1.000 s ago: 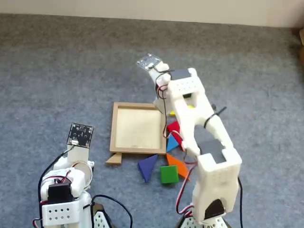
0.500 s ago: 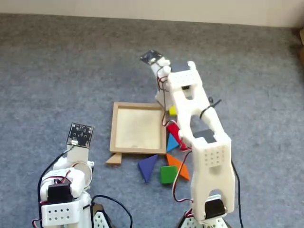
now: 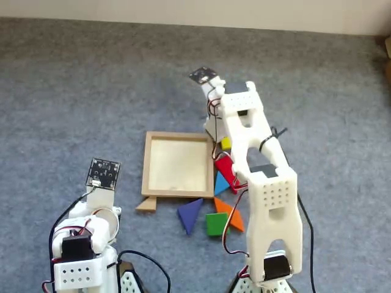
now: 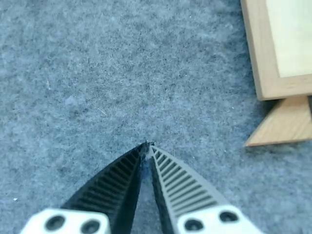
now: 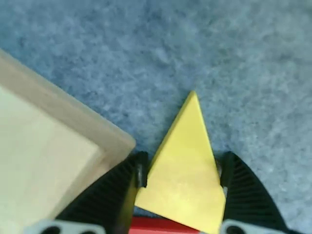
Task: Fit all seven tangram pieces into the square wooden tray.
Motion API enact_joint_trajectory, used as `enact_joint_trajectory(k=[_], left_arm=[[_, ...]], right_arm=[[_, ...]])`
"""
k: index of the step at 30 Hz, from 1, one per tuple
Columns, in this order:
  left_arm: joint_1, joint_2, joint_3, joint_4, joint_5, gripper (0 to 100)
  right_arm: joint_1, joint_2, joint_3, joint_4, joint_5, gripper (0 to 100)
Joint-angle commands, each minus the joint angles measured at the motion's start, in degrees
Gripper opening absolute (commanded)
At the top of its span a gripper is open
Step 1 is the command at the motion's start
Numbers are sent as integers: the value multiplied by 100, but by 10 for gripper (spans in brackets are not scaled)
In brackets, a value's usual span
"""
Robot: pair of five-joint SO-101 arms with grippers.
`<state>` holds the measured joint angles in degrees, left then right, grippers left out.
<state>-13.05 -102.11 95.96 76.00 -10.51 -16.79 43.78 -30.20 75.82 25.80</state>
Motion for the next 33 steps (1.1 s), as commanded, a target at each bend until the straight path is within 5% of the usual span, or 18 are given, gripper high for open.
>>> enact_joint_trajectory(k=[1, 7, 17, 22, 33], left_arm=[[-40, -171, 119, 44, 53, 8], [-40, -171, 119, 44, 53, 8], [-40, -171, 119, 44, 53, 8], [-40, -171, 119, 44, 53, 8], [-40, -171, 119, 44, 53, 8]], right_arm=[[347, -40, -462, -22, -677, 242], [576, -75, -980, 48, -1688, 242], [180, -40, -2009, 1604, -993, 257], [57, -13, -2000, 1648, -1081, 354], [66, 892, -1877, 1543, -756, 358]])
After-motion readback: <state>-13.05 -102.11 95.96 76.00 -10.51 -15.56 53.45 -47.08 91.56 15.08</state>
